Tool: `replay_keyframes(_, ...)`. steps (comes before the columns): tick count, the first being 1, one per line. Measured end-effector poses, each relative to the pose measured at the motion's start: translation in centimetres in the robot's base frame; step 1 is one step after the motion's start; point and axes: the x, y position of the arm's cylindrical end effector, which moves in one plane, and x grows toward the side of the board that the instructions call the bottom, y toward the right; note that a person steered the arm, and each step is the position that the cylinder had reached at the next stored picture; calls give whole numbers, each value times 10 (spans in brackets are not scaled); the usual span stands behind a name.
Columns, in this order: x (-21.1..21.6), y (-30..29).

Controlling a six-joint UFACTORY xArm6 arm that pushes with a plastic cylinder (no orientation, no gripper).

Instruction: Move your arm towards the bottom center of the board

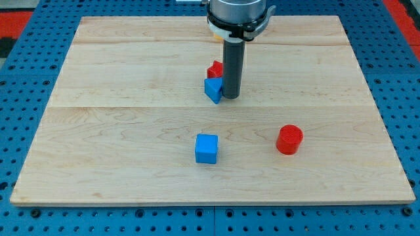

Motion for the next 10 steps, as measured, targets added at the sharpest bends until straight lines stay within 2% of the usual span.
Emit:
replay_keyframes(1,8,4)
replay_keyframes(2,24,43)
replay_keyframes(3,42,39)
replay_keyframes(6,49,-67)
replay_keyframes(7,67,-131)
replay_keyframes(8,107,-171)
replay_keyframes(9,150,-172)
replay_keyframes(10,162,-136)
